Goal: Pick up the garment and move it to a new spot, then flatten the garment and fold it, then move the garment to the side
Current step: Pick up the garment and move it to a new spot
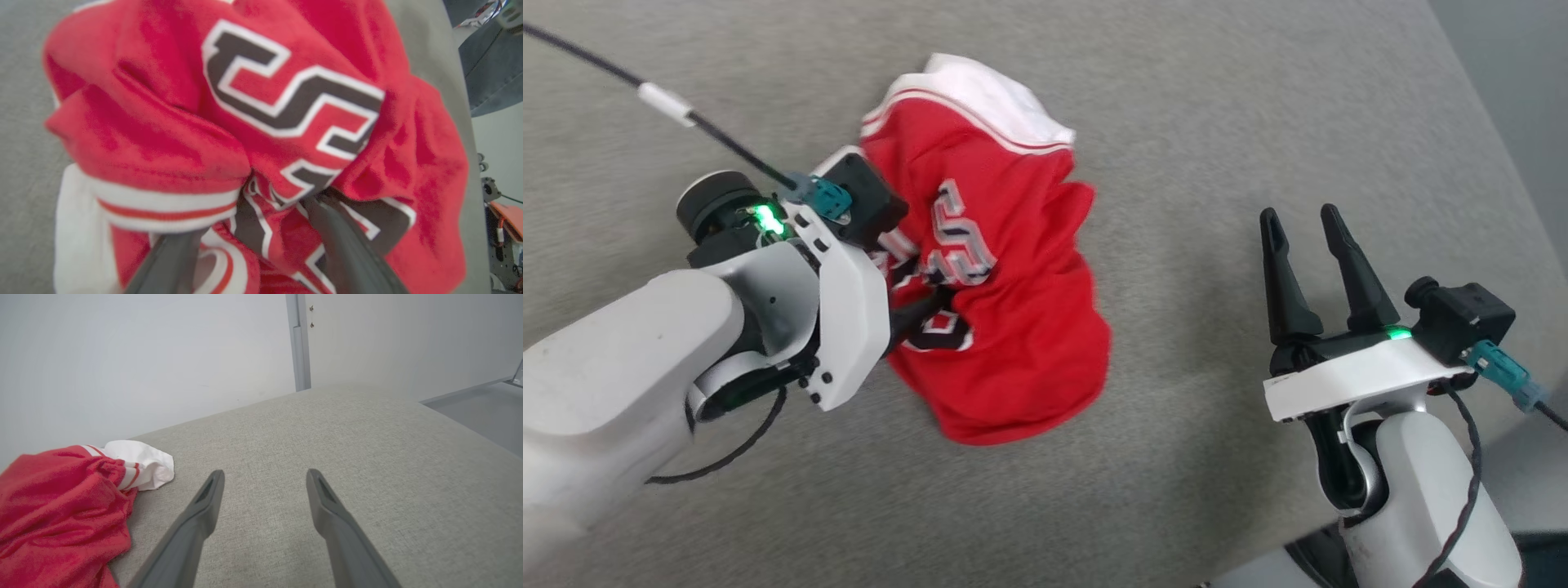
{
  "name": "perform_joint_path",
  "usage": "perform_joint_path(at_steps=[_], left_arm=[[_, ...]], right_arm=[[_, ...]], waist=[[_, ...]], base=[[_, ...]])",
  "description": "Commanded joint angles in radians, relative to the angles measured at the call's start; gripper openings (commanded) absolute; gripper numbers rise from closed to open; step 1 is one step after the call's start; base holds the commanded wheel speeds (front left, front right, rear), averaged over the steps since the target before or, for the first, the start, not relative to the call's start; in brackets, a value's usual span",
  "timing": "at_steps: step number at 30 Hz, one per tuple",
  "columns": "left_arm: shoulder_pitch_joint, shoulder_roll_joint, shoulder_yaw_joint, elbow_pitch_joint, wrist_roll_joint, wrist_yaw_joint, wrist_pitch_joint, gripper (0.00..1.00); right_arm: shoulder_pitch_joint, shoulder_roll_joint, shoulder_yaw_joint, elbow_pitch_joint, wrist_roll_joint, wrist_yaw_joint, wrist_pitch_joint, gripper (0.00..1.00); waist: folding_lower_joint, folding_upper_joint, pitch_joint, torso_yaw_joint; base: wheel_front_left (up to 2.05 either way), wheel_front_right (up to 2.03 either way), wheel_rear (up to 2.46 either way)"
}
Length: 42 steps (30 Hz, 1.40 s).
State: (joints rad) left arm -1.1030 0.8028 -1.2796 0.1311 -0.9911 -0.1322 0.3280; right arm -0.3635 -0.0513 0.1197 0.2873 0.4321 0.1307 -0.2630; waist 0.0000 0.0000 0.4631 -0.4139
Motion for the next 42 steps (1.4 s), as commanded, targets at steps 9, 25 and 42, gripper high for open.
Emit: perform_joint_path(at_steps=[9, 25, 42], left_arm=[[0.099, -0.03, -0.002, 0.026, -0.13, 0.003, -0.365, 1.0], [0.59, -0.168, 0.413, 0.329, -0.162, 0.003, -0.594, 1.0], [1.112, -0.412, 1.148, 0.142, 0.453, 0.003, -0.594, 1.0]], right_arm=[[-0.002, -0.001, -0.078, 0.071, -0.146, 0.0, -0.002, 1.0], [0.118, 0.0, -0.224, 0.129, -0.272, 0.0, -0.002, 1.0], [0.269, -0.024, -0.272, 0.044, -0.255, 0.0, 0.028, 1.0]], waist=[[0.0, 0.0, -0.159, 0.231], [0.0, 0.0, -0.317, 0.448], [0.0, 0.0, -0.451, 0.475]], base=[[0.0, 0.0, 0.0], [0.0, 0.0, 0.0], [0.0, 0.0, 0.0]])
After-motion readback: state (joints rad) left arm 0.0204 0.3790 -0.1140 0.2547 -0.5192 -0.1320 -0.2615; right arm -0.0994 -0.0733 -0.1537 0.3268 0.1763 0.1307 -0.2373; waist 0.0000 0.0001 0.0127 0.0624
